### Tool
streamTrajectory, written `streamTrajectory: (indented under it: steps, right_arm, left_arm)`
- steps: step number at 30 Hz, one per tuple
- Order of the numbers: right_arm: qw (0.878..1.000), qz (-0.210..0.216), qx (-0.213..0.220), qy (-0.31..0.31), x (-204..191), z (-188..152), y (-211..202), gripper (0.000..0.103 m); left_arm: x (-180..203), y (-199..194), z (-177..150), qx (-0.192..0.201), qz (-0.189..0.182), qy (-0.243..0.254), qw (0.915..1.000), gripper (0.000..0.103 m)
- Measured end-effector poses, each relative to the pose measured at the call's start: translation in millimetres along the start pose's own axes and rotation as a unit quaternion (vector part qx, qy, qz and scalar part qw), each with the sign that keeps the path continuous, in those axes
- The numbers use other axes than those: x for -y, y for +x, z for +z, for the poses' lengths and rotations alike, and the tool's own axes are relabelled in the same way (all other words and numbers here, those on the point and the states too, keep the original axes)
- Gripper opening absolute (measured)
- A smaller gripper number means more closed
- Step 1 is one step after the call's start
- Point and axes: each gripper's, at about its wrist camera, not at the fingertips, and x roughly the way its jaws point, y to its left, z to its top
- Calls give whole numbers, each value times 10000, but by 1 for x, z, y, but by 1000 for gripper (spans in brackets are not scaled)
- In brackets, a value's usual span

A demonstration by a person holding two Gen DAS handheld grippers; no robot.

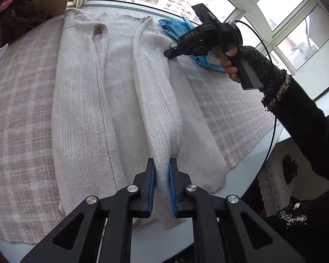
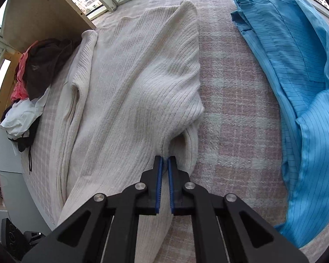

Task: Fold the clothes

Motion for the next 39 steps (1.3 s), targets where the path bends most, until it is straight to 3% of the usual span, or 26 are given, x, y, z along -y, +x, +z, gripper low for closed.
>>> streamTrajectory:
  steps: [3, 5, 8, 12, 13, 14, 15, 16, 18, 21, 23, 24, 25, 26, 27, 28, 32, 34, 37, 38, 39]
  right_arm:
    - [9998, 152, -37, 118, 4, 0, -3, 6]
    - [9991, 369, -72, 219, 4, 0, -6, 8]
    - [9987, 351, -77, 371, 3, 4, -4, 33]
    - [9989, 355, 118, 282, -9, 13, 6, 33]
    - [9991, 341, 130, 220, -15, 17, 12, 31]
    - [9993, 299, 108, 182, -21, 23, 20, 17]
    - [9995, 258, 86, 145, -27, 30, 28, 9]
    - [9995, 260, 72, 134, -28, 32, 30, 9]
    - [9994, 298, 56, 138, -24, 31, 20, 9]
    - [9994, 315, 99, 39, -21, 32, -2, 9]
    - [9995, 233, 200, -67, -21, 34, -17, 9]
    - [9996, 144, 221, -128, -21, 37, -17, 10]
    - [9997, 103, 185, -118, -20, 39, -14, 12]
    - [9999, 95, 83, -58, -17, 40, -7, 12]
    - [10000, 79, -32, -8, -14, 39, 0, 12]
    - [9999, 62, -90, 22, -12, 38, 6, 12]
    - [9997, 135, -104, 171, 1, 34, 13, 12]
    - [9994, 219, -86, 253, 7, 33, 12, 12]
    - [9981, 449, -88, 410, 15, 32, 11, 12]
    - [9978, 496, -91, 437, 17, 32, 11, 12]
    - [9978, 500, -88, 432, 17, 32, 13, 12]
  left_arm:
    - [-13, -7, -10, -88, 453, -255, 9986, 23]
    - [-1, -6, -11, -117, 678, 81, 9976, 29]
    - [26, -3, -10, -83, 582, 615, 9964, 37]
    - [50, 28, -11, -388, 819, 1465, 9850, 42]
    - [48, 39, -12, -535, 989, 1618, 9804, 41]
    - [46, 49, -14, -654, 1141, 1767, 9754, 39]
    - [44, 52, -14, -678, 1218, 1873, 9724, 28]
    - [40, 51, -11, -680, 1220, 1861, 9726, 5]
    - [31, 45, -3, -700, 953, 1574, 9804, 3]
    - [26, 20, 6, -577, 66, 956, 9937, 3]
    - [30, 0, 10, -357, -682, 605, 9952, 4]
    - [31, -6, 10, -299, -865, 513, 9945, 12]
    - [31, -7, 10, -286, -698, 558, 9956, 40]
    - [32, -3, 9, -303, -247, 688, 9969, 54]
    - [34, 2, 7, -358, 155, 810, 9959, 60]
    - [37, 8, 6, -446, 316, 917, 9943, 60]
    - [61, 17, 0, -529, 246, 1466, 9875, 59]
    - [70, 32, -1, -642, 381, 1708, 9825, 60]
    - [61, 60, 3, -939, 529, 1529, 9824, 56]
    - [59, 63, 3, -905, 449, 1496, 9836, 48]
    - [57, 65, 3, -872, 369, 1463, 9847, 47]
